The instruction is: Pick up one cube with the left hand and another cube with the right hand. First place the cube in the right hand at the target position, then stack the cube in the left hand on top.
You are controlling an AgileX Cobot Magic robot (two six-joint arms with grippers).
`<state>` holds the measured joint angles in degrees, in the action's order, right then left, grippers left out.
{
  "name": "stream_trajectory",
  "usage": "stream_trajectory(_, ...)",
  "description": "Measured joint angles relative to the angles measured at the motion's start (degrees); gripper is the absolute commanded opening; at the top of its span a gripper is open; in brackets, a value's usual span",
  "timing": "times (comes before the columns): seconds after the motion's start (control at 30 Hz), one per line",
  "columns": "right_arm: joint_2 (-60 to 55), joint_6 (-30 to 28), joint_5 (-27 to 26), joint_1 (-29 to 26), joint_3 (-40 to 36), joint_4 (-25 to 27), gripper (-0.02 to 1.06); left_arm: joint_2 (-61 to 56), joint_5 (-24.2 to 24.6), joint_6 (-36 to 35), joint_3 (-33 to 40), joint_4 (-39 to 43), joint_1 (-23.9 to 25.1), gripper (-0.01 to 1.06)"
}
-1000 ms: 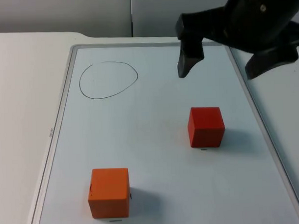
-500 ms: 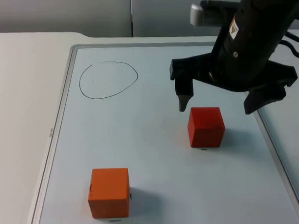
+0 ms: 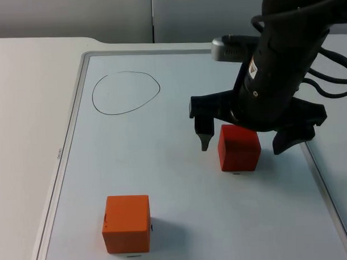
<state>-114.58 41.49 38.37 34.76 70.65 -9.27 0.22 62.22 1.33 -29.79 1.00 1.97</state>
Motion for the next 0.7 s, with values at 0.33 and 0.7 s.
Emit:
stream_trajectory(0.33,-1.3,0.3,-1.2,-0.7,0.0,-0.6,0.98,0.0,0.0,0.0,0.0,0.0,0.0,1.05)
stream_trajectory(0.7,-1.6,0.3,-1.5,-0.7,0.0,-0.8,0.37,0.0,0.0,0.0,0.0,0.0,0.0,1.05)
